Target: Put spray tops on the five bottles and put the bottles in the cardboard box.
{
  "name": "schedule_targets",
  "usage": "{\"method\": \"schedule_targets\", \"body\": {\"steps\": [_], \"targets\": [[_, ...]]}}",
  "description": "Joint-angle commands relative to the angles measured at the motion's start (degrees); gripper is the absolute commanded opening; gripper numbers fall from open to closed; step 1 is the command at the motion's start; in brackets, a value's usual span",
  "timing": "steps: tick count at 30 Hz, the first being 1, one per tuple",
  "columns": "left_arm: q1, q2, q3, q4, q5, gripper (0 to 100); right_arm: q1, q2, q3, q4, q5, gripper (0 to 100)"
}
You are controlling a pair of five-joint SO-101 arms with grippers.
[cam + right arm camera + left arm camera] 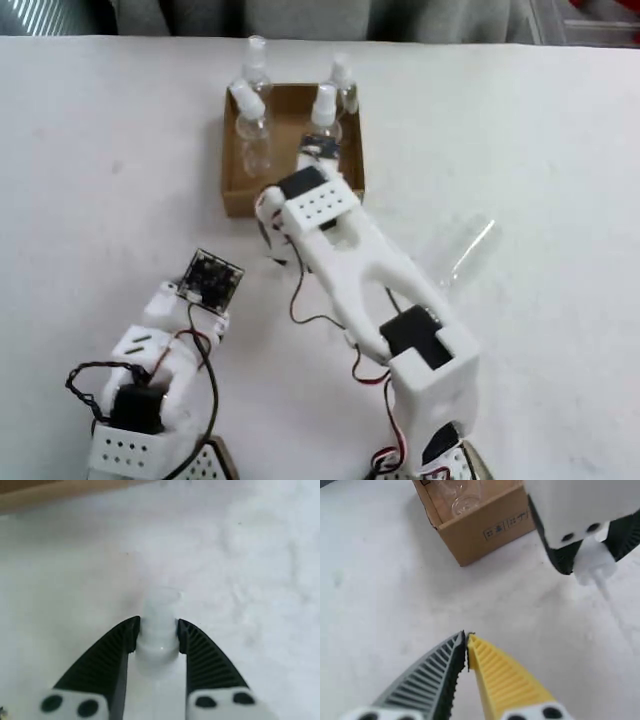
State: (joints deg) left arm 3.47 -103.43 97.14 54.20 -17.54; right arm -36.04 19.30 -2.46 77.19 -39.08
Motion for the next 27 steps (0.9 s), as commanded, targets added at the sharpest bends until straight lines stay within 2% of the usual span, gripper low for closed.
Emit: {"method": "schedule_targets", "body": {"steps": [1,6,8,12,17,27], "targets": [[-0.6,-0.7,-0.2,-1.3,-0.4,2,-3.7,0.7,-2.6,-2.9,-0.9,2.5],[-0.6,-0.7,-0.2,-1.4,-0.4,2,-5.9,7.2,-3.3,-6.1,-0.3,2.6],[-0.6,-0.7,-0.2,-1.4,-0.4,2,-6.3,9.7,-5.6,-5.1,-0.1,6.0],[-0.6,-0.7,-0.2,-1.4,-0.4,2,-7.1,12.8,-11.7,0.9,4.0,14.7],[-0.6,-0.7,-0.2,-1.4,-0.4,2,-7.3,12.5,-16.0,5.5,5.5,14.9],[-0.6,-0.7,-0.4,-1.5,0.0,2,-3.8,7.2,-25.7,21.3,16.8,17.3]]}}
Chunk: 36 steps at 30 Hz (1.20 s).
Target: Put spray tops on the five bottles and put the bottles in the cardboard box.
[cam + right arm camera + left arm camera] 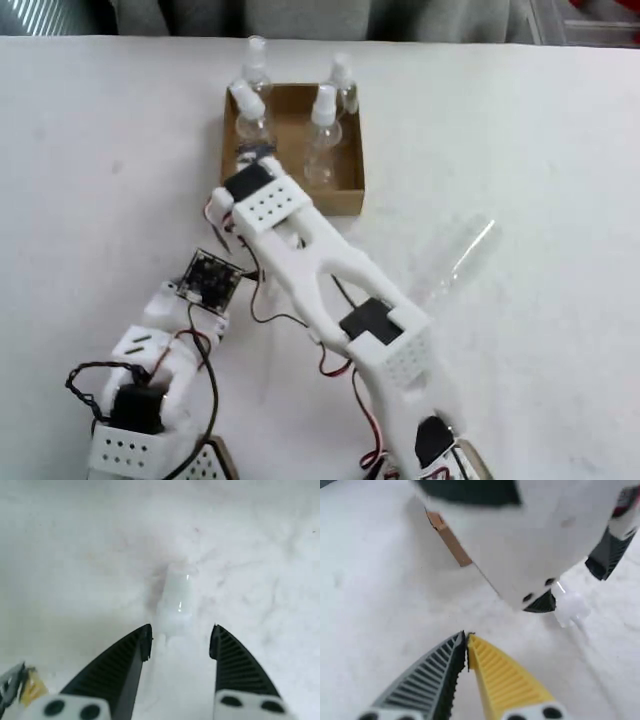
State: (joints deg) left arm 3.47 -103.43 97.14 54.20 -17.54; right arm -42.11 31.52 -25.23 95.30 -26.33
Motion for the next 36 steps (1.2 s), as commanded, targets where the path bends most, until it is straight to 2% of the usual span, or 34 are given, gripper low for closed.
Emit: {"method": "schedule_targets", "body": {"steps": [1,4,8,18,24,27,33,36], "targets": [[-0.6,-0.7,-0.5,-1.5,0.0,2,3.2,-6.3,-1.9,3.2,5.6,16.6],[-0.4,-0.7,-1.5,-1.5,0.7,2,7.1,-11.4,2.4,3.2,8.8,14.9],[-0.6,-0.6,-5.7,-1.5,5.7,2,13.4,-20.0,9.5,2.9,11.3,14.9],[-0.2,1.1,-13.1,-1.1,6.0,2,29.6,-37.8,28.7,-3.3,16.9,14.6],[-0.1,18.3,-24.8,-1.5,6.2,2,36.2,-44.2,37.3,-8.1,16.9,14.6],[-0.1,28.8,-32.1,-1.5,9.6,3,39.3,-45.5,42.3,-13.1,17.0,14.6],[2.9,44.1,-40.4,-1.5,16.6,18,45.7,-45.7,46.3,-15.3,17.1,14.6],[6.9,49.8,-42.0,-1.5,19.3,17,48.5,-45.7,48.0,-16.4,19.7,14.6]]}}
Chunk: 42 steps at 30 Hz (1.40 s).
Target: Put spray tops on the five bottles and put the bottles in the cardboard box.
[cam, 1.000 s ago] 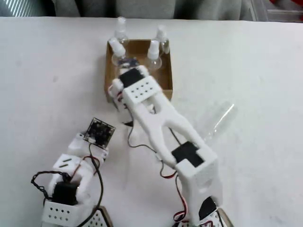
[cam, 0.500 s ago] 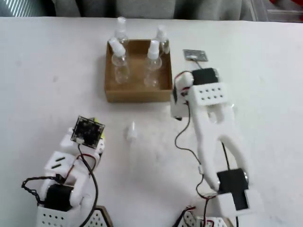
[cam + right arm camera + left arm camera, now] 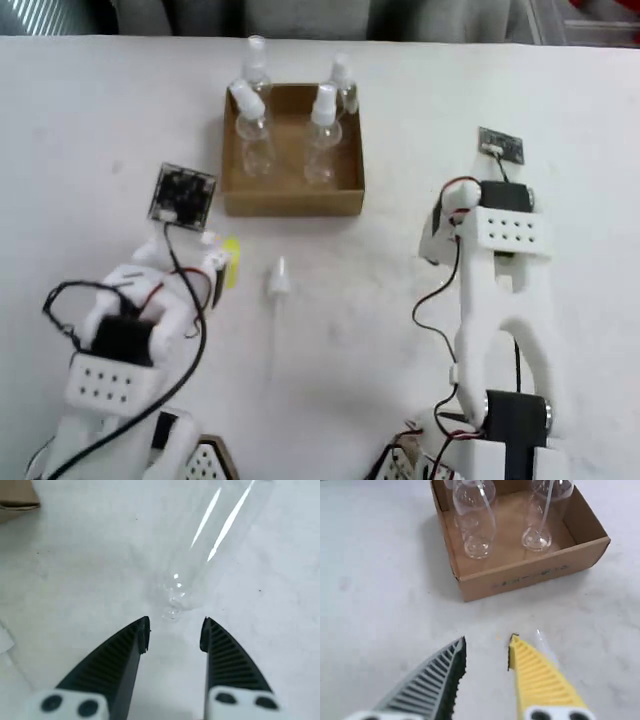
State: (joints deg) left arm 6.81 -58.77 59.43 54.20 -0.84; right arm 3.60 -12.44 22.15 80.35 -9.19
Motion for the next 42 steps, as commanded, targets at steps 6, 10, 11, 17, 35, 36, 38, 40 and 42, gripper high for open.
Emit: {"method": "schedule_targets", "body": {"steps": [6,10,11,17,35,36,38,40,42], "targets": [[8.4,18.9,-9.3,-3.2,6.4,17,4.8,-1.7,7.6,-8.9,4.7,14.5],[8.5,29.2,-13.7,-5.4,7.9,17,4.9,-1.7,8.5,-9.3,4.7,14.5],[8.5,31.8,-14.6,-5.6,8.7,17,4.9,-1.7,8.5,-9.3,4.7,14.5],[8.0,48.0,-21.1,-5.6,12.9,18,4.6,-1.7,8.5,-9.4,4.7,14.5],[8.7,58.1,-25.5,-5.5,21.4,18,2.9,-1.6,9.9,-11.3,6.9,14.5],[8.7,59.5,-26.2,-5.5,22.0,18,2.5,-1.6,10.3,-11.3,7.0,14.5],[8.6,61.9,-27.6,-5.5,23.0,18,2.2,-1.7,10.5,-11.3,7.0,14.5],[8.7,64.0,-29.5,-5.1,23.1,18,2.2,-1.7,10.5,-11.4,7.0,14.5],[8.8,65.1,-30.6,-4.8,23.2,18,2.2,-1.7,10.6,-11.4,7.0,14.5]]}}
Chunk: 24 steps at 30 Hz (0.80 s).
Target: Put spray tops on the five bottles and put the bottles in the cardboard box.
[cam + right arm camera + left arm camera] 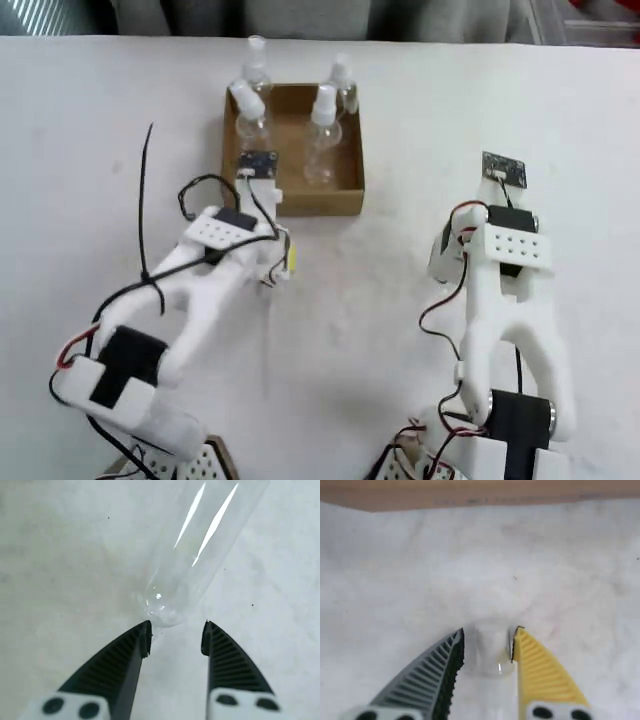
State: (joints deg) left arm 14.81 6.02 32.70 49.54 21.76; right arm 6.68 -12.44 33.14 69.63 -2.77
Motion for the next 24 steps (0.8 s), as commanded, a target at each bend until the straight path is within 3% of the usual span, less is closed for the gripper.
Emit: {"method": "schedule_targets", "body": {"steps": [1,11,17,24], "targets": [[0.8,0.5,-4.2,0.4,0.6,18,-0.8,-1.7,-0.4,-0.7,0.6,14.5],[1.5,0.4,-3.8,5.5,0.3,18,-0.8,-1.6,-0.3,-1.7,0.7,14.5],[2.5,0.3,-3.4,7.7,0.4,26,-0.8,-1.6,-0.3,-1.7,0.7,14.5],[2.7,0.3,-3.1,8.2,0.1,26,-0.8,-1.6,-0.3,-1.7,0.7,14.5]]}}
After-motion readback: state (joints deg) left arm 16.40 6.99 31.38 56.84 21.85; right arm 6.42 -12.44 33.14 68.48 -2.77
